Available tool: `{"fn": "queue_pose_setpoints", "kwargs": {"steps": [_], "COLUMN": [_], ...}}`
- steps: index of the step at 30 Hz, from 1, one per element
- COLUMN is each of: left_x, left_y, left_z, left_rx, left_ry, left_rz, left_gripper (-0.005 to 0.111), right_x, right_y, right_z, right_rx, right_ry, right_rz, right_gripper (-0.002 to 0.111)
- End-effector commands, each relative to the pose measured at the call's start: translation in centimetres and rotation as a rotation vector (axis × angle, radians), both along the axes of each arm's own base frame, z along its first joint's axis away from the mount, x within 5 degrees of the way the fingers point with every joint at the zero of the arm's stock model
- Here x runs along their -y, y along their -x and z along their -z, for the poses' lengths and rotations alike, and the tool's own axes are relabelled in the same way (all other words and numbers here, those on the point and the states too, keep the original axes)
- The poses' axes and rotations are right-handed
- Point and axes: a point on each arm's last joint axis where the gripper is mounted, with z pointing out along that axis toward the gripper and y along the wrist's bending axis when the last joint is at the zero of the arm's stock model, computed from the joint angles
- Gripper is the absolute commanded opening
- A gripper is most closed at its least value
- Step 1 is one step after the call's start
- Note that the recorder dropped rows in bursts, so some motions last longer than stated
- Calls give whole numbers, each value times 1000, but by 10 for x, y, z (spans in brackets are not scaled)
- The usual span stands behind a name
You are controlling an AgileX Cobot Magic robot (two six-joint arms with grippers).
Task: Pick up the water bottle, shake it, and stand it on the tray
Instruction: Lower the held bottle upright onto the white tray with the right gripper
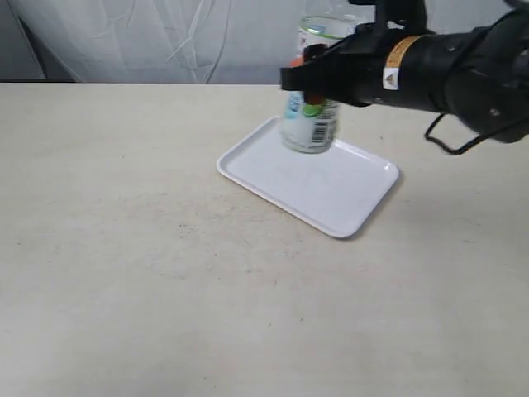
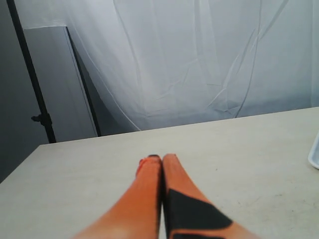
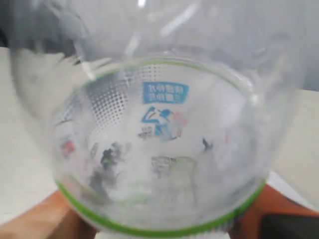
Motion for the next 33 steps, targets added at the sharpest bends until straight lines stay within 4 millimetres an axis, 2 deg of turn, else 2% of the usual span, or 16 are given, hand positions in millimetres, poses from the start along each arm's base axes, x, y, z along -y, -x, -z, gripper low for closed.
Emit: {"fn": "queue_pose_setpoints", "kwargs": {"steps": [1, 3, 5, 7, 8, 10, 12, 15, 17, 18, 21, 24, 26, 27, 29, 33], "left_x": [1, 1, 1, 1, 1, 1, 1, 1, 1, 1, 1, 1, 1, 1, 1, 1], "left_y": [0, 0, 0, 0, 0, 0, 0, 0, 0, 0, 0, 0, 0, 0, 0, 0], "left_z": [0, 0, 0, 0, 0, 0, 0, 0, 0, 0, 0, 0, 0, 0, 0, 0], "left_rx": [8, 8, 8, 8, 8, 8, 8, 8, 8, 8, 8, 8, 8, 8, 8, 8], "left_ry": [1, 1, 1, 1, 1, 1, 1, 1, 1, 1, 1, 1, 1, 1, 1, 1], "left_rz": [10, 10, 10, 10, 10, 10, 10, 10, 10, 10, 10, 10, 10, 10, 10, 10], "left_gripper": [0, 0, 0, 0, 0, 0, 0, 0, 0, 0, 0, 0, 0, 0, 0, 0], "right_x": [-138, -185, -185, -113, -34, 56, 26, -142, -183, -175, -64, 53, 101, 102, 62, -93], "right_y": [57, 78, 71, 32, 16, 22, 34, 72, 77, 68, 17, 15, 29, 37, 44, 63], "right_z": [-19, -29, -34, -15, -8, 3, -11, -13, -25, -25, -16, -2, 2, -2, -4, 5], "right_rx": [129, 154, 125, 34, 8, 37, 130, 94, 73, 79, 7, -1, 44, 96, 98, 15], "right_ry": [-228, -110, 15, 81, 70, -33, -271, -173, -104, -48, 24, -4, -121, -213, -271, -177], "right_rz": [-407, -485, -418, -238, -93, 66, -73, -434, -432, -403, -132, 109, 219, 200, 50, -308], "right_gripper": [-1, -1, -1, -1, -1, -1, -1, -1, -1, -1, -1, -1, -1, -1, -1, -1]}}
